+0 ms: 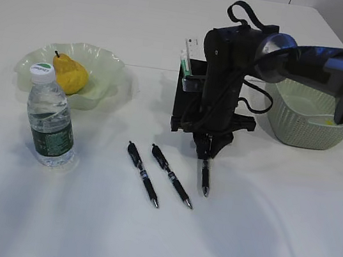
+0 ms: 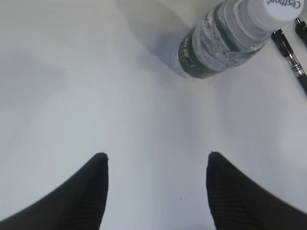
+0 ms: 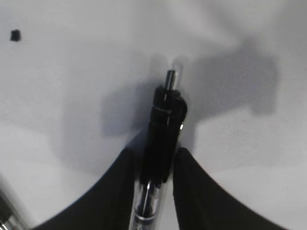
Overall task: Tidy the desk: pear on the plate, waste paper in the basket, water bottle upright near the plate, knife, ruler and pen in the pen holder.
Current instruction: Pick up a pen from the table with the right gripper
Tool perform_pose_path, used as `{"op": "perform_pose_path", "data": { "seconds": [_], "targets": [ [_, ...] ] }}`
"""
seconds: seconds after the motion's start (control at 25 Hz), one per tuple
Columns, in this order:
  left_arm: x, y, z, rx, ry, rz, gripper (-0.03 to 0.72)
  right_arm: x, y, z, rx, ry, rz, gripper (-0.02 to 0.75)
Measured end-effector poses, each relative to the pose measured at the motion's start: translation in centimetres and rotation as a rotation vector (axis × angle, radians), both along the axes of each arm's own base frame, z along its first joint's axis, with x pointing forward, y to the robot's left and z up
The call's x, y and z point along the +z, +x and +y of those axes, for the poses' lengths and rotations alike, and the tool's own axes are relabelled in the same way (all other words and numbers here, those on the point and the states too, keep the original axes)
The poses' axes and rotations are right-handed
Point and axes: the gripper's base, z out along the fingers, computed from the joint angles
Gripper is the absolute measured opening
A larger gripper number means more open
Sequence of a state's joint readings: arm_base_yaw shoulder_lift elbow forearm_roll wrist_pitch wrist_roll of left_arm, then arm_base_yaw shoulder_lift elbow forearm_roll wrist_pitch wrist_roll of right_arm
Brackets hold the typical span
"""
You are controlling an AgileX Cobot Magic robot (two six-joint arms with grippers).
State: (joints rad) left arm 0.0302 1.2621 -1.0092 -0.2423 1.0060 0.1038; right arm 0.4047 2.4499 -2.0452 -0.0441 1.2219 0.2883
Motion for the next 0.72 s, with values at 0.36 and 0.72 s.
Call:
{"op": "perform_pose_path", "data": {
  "seconds": [0.36,0.72],
  "targets": [
    [0.0,0.0,0.0,0.0,0.0,0.0,0.456,0.0,-0.04,0.1,-0.004,0.011,0.005,0.127],
    [0.0,0.0,0.0,0.0,0.0,0.0,0.456,0.0,-0.04,0.1,-0.002,0.011,0.005,0.12]
  ]
}}
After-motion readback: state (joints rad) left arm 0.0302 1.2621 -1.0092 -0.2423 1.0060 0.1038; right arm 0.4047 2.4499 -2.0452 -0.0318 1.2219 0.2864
